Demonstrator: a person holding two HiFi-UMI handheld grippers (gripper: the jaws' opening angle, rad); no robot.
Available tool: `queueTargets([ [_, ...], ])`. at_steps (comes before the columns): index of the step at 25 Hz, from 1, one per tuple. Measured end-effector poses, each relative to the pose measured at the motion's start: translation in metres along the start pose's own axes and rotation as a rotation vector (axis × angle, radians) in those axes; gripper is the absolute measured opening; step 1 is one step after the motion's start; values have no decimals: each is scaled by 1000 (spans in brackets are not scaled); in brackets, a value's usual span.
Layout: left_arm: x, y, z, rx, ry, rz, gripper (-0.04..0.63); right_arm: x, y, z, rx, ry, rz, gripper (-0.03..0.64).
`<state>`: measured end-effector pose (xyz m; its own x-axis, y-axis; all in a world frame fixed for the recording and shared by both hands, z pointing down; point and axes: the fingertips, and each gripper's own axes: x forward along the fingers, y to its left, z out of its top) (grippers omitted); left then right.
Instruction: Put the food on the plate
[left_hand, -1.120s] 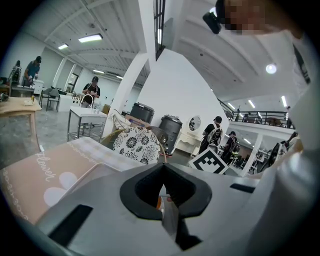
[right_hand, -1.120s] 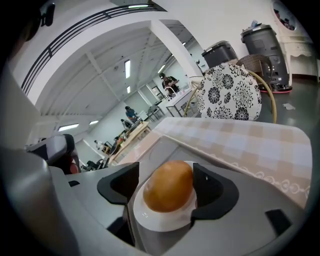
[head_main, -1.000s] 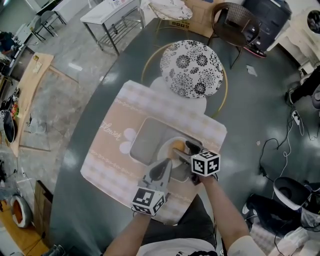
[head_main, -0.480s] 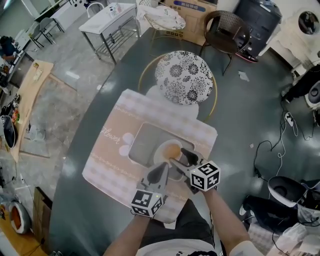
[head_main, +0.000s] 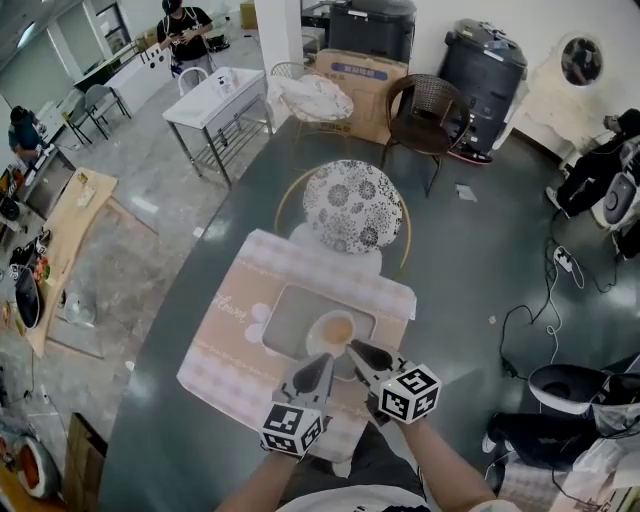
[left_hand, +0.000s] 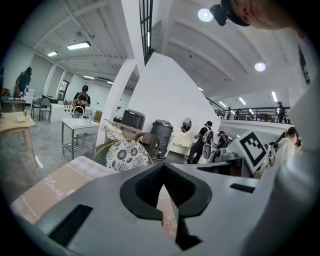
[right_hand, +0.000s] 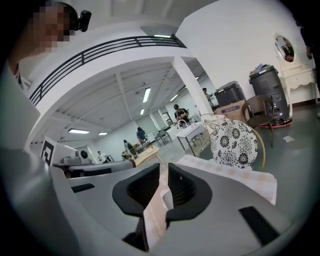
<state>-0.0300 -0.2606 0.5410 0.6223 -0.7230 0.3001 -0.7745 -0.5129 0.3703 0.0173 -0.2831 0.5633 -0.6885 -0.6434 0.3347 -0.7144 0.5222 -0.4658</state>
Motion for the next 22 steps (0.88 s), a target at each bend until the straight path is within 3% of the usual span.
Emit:
queueTargets([
  [11,-30,-36,44,48,-59,-44,8,-35,46,36,-68,-53,-22,21],
  [22,-32,-45,76,88,-122,-20,6,-43,57,62,-141,-78,-17,15],
])
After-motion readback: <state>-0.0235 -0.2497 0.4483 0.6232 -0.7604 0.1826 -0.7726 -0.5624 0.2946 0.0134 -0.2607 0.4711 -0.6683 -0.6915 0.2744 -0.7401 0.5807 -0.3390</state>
